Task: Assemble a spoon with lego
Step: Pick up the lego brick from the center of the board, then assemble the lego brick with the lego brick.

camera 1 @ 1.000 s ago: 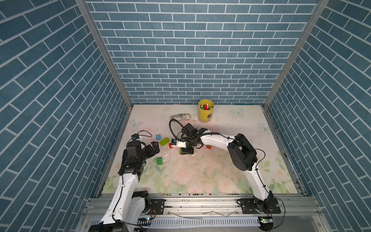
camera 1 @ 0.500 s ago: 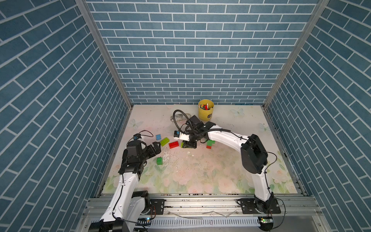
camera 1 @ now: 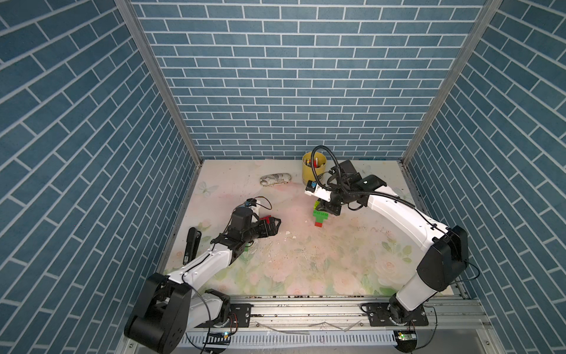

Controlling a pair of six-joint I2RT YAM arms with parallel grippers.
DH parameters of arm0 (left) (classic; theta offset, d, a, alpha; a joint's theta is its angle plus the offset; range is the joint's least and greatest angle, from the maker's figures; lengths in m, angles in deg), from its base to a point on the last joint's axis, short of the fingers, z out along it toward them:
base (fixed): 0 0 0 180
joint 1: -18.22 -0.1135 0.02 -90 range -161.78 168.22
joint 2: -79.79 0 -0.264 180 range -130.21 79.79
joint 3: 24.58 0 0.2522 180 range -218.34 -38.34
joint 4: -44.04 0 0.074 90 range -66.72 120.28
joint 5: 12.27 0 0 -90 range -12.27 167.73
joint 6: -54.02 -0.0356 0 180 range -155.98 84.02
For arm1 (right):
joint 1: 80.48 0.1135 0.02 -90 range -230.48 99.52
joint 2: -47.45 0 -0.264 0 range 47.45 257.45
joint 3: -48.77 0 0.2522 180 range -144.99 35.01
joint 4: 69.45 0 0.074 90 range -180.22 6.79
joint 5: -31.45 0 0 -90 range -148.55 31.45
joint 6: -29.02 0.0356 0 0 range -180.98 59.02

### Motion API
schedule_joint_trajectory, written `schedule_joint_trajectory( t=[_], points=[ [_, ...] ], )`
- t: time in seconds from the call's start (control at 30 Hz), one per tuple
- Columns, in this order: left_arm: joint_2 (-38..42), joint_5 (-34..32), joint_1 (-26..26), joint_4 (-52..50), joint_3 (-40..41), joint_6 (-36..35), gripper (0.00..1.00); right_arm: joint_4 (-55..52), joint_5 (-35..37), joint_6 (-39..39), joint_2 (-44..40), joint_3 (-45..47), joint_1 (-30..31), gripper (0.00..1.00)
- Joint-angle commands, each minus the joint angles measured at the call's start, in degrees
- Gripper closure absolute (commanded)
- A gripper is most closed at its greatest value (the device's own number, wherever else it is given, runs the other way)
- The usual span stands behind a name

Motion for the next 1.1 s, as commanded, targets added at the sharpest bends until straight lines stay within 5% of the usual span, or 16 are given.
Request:
schedule_joint_trajectory(
  t=[0.0,0.37,0.67,1.07],
  points=[
    [-4.6,0.4,3.9,9.2,-3.8,1.8,0.02,-0.9,0.1,-3.8,0.6,1.1,-1.2,0.75],
    [-10.5,0.2,7.1,10.7,-5.7,0.5,0.03,4.5,-0.3,-4.4,3.6,3.4,-3.7,0.75],
    [-9.7,0.9,10.5,12.4,-5.6,-8.6,0.01,5.5,-1.2,-4.4,5.2,3.9,-4.3,0.76],
    [-11.0,1.1,11.4,12.4,-6.5,-9.1,0.01,4.5,-3.6,-5.1,6.6,3.9,-5.0,0.76]
  ],
)
